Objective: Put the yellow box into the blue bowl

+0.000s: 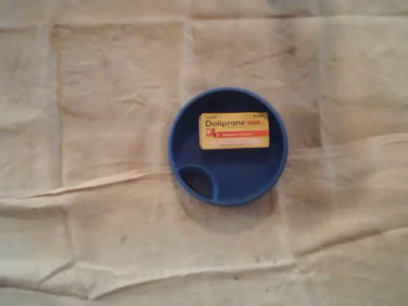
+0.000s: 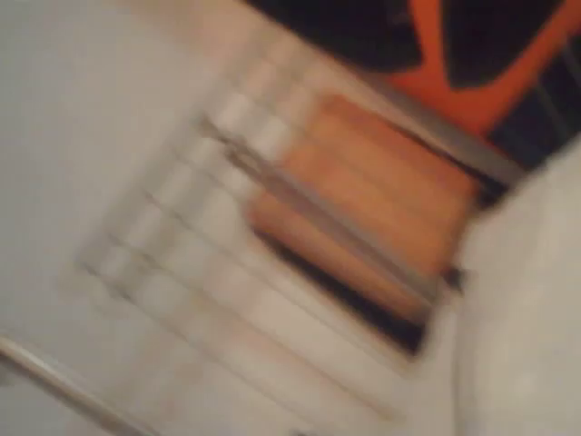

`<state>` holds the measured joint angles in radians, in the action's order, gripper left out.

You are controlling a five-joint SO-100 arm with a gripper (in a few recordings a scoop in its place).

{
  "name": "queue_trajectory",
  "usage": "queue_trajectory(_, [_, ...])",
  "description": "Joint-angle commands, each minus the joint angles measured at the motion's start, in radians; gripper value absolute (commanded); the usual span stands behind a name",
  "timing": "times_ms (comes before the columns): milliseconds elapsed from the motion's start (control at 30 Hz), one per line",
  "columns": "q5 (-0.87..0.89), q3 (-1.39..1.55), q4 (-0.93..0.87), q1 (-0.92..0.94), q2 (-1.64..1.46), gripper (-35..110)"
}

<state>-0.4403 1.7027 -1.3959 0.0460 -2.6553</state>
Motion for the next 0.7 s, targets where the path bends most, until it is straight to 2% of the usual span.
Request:
queue_trajectory(0, [0.014,0.052,-0.002,-0.011,-0.097,0])
queue_trajectory(233, [0.023,0.176,-0.003,-0.023,-0.222,0])
queue_trajectory(667, [0.276,0.337,-0.003,-0.023,-0.423,0])
